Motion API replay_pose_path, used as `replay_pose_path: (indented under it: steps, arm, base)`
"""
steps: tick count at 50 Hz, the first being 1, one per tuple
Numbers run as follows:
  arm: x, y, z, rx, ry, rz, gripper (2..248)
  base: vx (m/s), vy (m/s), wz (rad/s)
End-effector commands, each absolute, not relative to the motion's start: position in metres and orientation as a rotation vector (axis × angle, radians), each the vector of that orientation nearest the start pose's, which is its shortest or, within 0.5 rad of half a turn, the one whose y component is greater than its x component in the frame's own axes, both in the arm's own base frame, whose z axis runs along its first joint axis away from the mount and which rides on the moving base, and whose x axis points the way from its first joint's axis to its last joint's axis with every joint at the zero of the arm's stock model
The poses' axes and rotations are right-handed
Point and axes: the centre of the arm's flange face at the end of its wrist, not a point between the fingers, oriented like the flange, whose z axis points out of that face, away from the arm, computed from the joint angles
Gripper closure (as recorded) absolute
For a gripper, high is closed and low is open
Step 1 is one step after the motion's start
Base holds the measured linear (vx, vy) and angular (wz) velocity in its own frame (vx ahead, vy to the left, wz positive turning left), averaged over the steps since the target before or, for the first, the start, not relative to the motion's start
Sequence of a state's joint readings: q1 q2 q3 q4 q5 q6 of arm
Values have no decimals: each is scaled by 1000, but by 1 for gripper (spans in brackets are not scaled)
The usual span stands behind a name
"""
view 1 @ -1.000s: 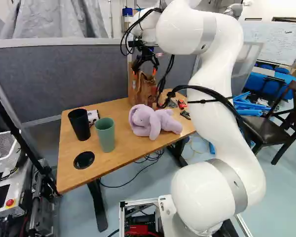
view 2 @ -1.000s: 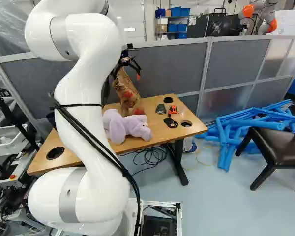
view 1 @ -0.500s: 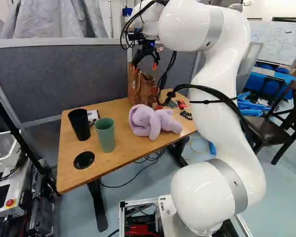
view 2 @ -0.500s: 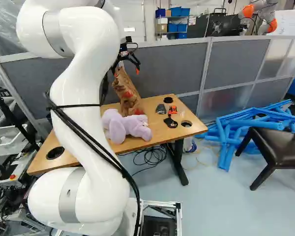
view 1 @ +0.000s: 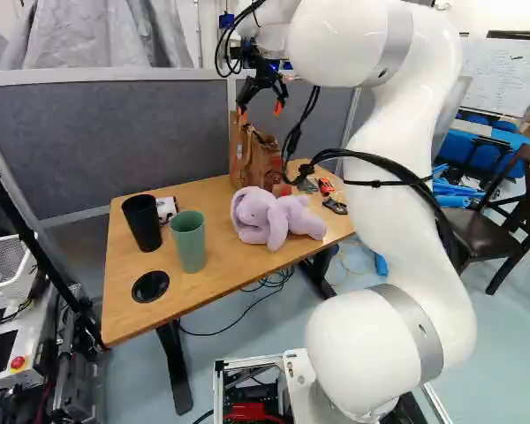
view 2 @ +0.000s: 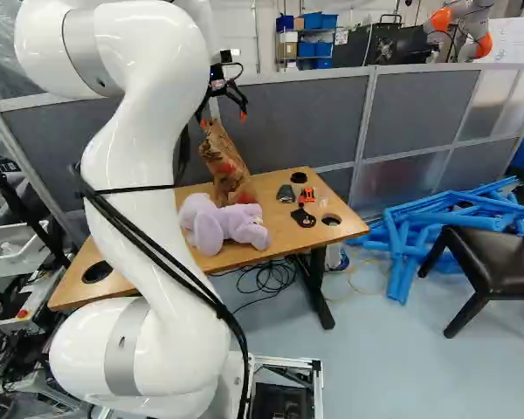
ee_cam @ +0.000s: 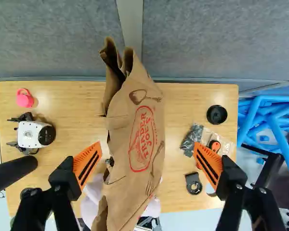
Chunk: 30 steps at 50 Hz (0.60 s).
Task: Pick up the bag on the ground and place it on the table
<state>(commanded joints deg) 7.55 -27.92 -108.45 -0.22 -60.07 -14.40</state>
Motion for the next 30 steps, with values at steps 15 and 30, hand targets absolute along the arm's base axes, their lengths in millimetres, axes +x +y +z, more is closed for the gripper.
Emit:
replay_pose_path:
  steps: [15,30]
  arm:
    - [645,85,723,-3051,-594,-617,3]
    - [640,85,736,-3045,-593,-652,3]
  base:
    - [0,0,0]
    - [0,0,0]
